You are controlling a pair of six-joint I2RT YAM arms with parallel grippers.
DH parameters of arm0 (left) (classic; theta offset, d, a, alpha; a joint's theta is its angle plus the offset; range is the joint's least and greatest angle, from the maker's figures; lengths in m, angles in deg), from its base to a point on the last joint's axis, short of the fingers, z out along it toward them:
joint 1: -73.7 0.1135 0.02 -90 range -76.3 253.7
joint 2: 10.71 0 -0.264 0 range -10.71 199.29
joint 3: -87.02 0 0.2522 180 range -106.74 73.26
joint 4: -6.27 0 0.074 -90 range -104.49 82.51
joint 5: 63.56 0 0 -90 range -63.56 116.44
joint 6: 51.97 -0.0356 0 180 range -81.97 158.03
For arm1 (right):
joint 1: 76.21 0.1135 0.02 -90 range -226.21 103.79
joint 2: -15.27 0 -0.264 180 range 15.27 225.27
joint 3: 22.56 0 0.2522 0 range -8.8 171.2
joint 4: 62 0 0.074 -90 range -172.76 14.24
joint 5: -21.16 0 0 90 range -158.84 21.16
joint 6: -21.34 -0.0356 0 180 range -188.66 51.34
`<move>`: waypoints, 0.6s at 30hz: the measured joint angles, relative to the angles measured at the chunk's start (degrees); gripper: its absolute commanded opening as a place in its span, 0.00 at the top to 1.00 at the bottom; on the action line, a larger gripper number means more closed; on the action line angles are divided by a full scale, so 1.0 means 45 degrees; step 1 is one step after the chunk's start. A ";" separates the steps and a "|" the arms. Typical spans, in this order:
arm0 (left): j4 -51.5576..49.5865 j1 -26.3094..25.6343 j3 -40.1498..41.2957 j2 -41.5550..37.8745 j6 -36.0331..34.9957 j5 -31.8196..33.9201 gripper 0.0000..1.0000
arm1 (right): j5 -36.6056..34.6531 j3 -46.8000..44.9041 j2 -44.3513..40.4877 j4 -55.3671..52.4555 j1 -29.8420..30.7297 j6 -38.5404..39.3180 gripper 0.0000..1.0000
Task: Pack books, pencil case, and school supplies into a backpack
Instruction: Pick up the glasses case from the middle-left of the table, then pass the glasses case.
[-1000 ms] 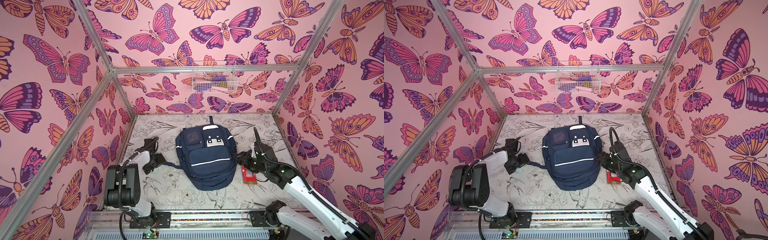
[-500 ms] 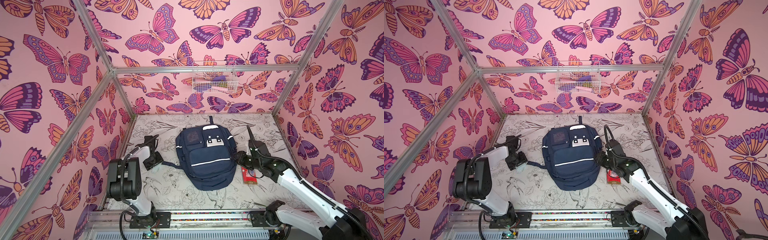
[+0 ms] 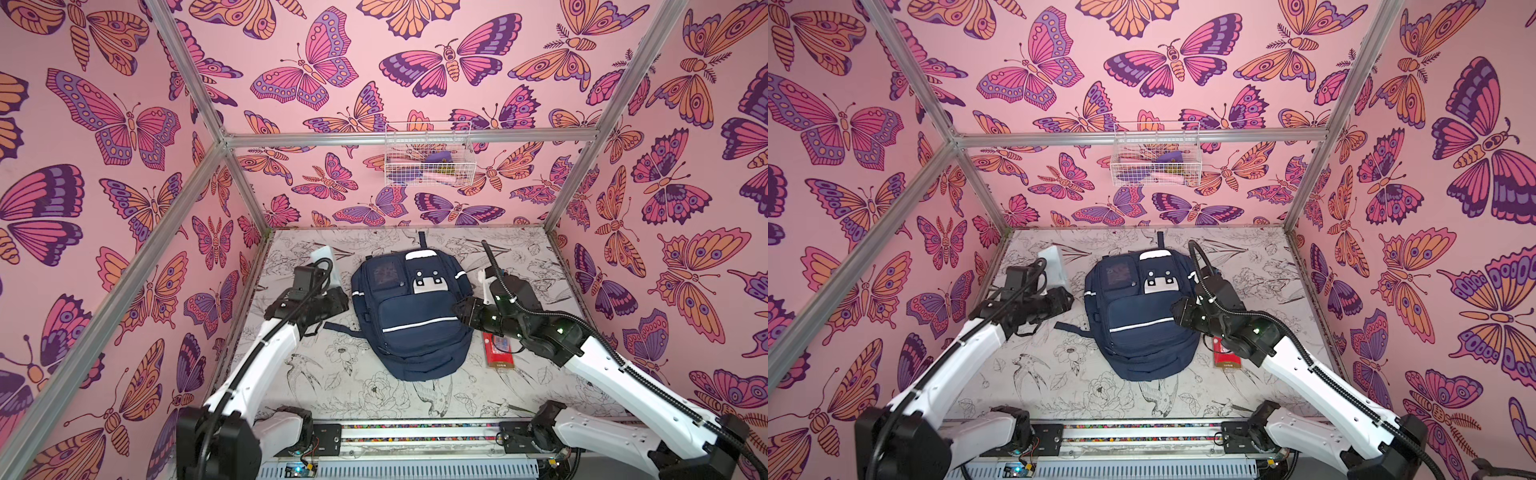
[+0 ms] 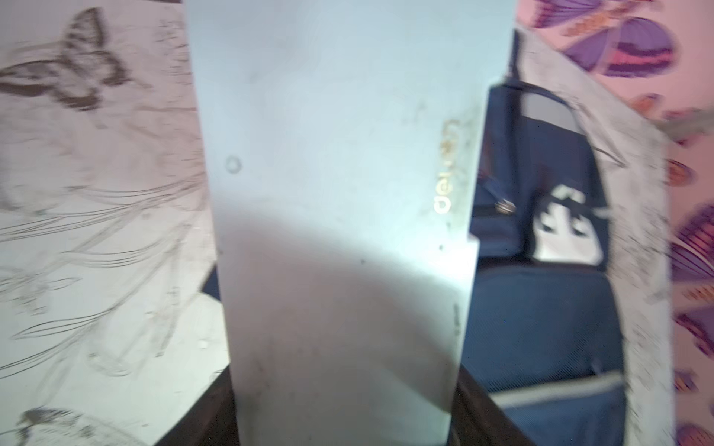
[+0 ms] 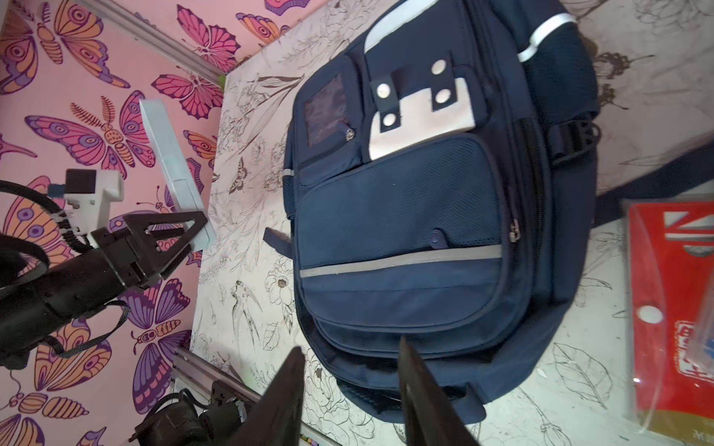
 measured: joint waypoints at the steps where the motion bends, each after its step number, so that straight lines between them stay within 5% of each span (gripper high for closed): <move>1: 0.0214 -0.0486 0.0257 -0.0432 0.0073 -0.0437 0.83 | -0.0112 0.0141 0.0165 0.0010 0.0238 -0.0097 0.50; 7: 0.0821 -0.3570 0.1409 -0.2191 0.0646 -0.1685 0.84 | -0.0359 0.0962 0.1365 0.0136 0.1161 -0.0398 0.42; 18: 0.1855 -0.7354 0.1919 -0.2288 0.0840 -0.0607 0.88 | -0.0034 0.3808 0.3920 0.0253 0.1530 0.0461 0.38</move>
